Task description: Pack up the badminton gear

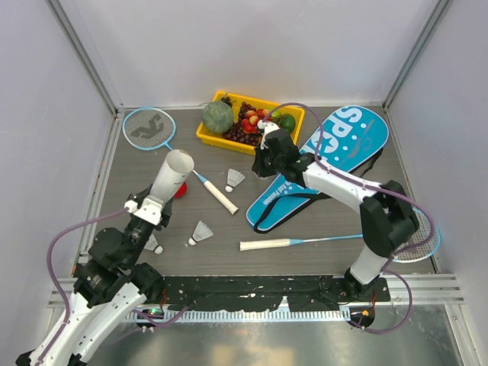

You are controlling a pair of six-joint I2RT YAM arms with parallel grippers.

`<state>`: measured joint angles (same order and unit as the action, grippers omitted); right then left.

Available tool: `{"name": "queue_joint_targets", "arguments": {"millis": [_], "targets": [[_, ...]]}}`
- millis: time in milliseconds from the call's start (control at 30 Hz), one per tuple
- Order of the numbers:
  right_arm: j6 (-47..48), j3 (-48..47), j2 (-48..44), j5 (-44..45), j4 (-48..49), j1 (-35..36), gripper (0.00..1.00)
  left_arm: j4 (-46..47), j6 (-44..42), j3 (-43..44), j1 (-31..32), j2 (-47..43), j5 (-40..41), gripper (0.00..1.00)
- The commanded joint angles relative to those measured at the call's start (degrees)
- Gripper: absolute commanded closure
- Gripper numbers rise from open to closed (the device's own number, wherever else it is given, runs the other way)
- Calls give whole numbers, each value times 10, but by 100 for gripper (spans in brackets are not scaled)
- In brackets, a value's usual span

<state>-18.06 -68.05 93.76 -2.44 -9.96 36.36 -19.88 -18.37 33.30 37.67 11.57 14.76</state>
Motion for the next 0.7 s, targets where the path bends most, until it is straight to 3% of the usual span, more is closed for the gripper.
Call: {"name": "queue_joint_targets", "arguments": {"millis": [0, 233, 400, 667], "targets": [[9, -60, 62, 41, 29, -1, 95, 109, -18, -23, 1, -50, 55, 59], [7, -67, 125, 40, 52, -1, 92, 147, -25, -53, 1, -93, 62, 59], [13, -77, 135, 33, 38, -1, 74, 140, -23, -45, 1, -78, 61, 58], [34, -116, 128, -93, 37, -1, 48, 141, -12, -47, 1, -66, 33, 57]]}}
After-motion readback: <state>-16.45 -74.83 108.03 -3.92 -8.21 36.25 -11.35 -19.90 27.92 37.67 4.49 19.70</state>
